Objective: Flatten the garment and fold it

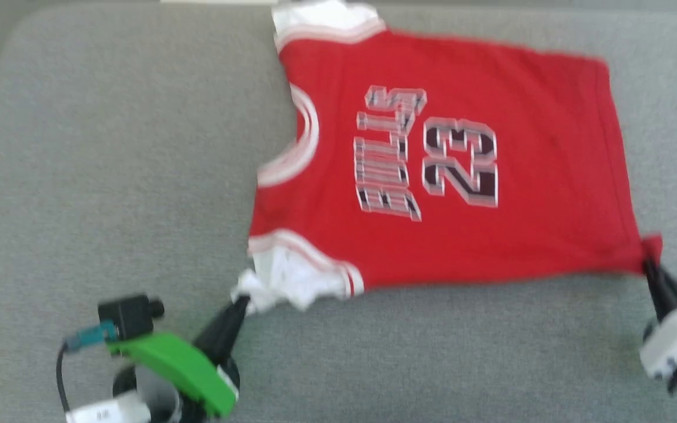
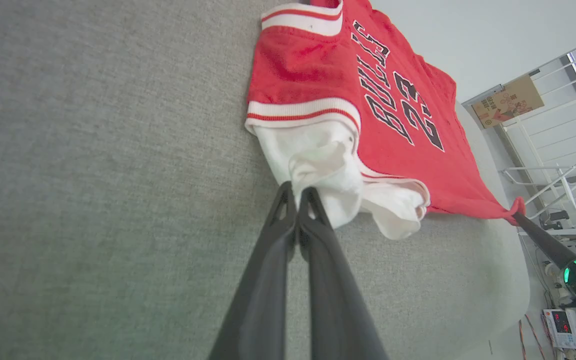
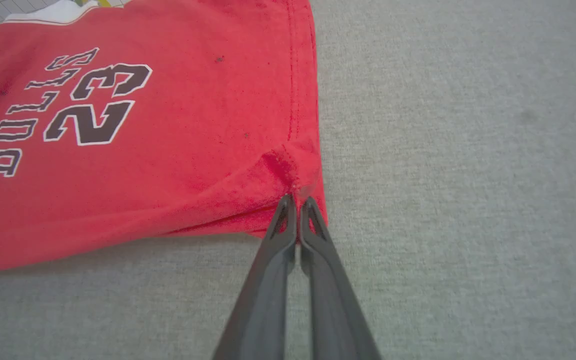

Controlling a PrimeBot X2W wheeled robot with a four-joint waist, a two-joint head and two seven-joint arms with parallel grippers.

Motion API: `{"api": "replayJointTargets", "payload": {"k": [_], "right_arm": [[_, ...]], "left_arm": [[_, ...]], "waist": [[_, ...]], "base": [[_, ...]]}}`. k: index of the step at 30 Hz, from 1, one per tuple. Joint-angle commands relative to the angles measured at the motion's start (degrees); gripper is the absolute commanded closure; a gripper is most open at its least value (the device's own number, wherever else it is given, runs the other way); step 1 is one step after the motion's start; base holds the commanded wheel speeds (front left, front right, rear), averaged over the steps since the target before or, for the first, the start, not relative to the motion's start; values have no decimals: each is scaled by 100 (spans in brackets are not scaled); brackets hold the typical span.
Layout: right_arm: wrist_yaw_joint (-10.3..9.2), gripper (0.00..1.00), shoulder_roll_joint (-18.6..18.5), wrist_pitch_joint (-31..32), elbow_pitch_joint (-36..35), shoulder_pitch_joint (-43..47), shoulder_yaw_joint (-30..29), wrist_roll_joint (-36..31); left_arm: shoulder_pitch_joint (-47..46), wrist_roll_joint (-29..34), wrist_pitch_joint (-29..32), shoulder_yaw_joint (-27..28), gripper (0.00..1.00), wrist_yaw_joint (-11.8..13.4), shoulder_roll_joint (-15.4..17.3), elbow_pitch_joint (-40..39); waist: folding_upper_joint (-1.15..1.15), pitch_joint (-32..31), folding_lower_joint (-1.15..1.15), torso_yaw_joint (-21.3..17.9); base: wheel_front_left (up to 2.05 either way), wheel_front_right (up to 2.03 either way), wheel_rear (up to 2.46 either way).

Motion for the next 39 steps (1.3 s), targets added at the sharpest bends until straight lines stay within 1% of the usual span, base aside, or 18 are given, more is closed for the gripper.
{"api": "replayJointTargets", "payload": {"k": [1, 8, 13, 18, 22, 25, 28, 34, 39], "right_arm": [[-10, 100, 64, 70, -97, 221, -101, 64], [-10, 100, 300, 505, -487, 1155, -227, 324], [-10, 100, 471, 700, -838, 1694, -294, 405], [-10, 100, 641, 851, -1225, 2139, -307, 447], [-10, 100, 735, 921, -1514, 2372, -340, 458], [-10, 100, 745, 893, -1653, 2335, -363, 390], [-10, 100, 643, 864, -1710, 2127, -362, 292], [-10, 100, 247, 863, -1561, 1314, -272, 177], [-10, 100, -56, 797, -1234, 595, -124, 147]], "left_arm": [[228, -103, 52, 3, 100, 51, 96, -63], [1031, -356, 117, -17, 100, 237, 337, -552], [1532, -450, 102, -41, 100, 423, 467, -1011], [1859, -473, 99, -20, 100, 561, 652, -1378], [1960, -376, 43, 22, 100, 657, 781, -1625], [1855, -261, 47, 26, 100, 668, 825, -1730], [1614, -107, 136, -5, 100, 658, 873, -1731], [682, 306, 533, -124, 100, 568, 933, -1469], [-237, 615, 752, -162, 100, 421, 826, -1040]], "waist": [[0, -401, 1, 67], [0, -761, 1, 28], [0, -1018, 1, 18], [0, -1197, 1, 46], [0, -1302, 1, 79], [0, -1313, 1, 91], [0, -1211, 1, 81], [0, -770, 1, 34], [0, -396, 1, -43]], "base": [[0, 0, 0], [0, 0, 0], [0, 0, 0], [0, 0, 0], [0, 0, 0], [0, 0, 0], [0, 0, 0], [0, 0, 0], [0, 0, 0]]}}
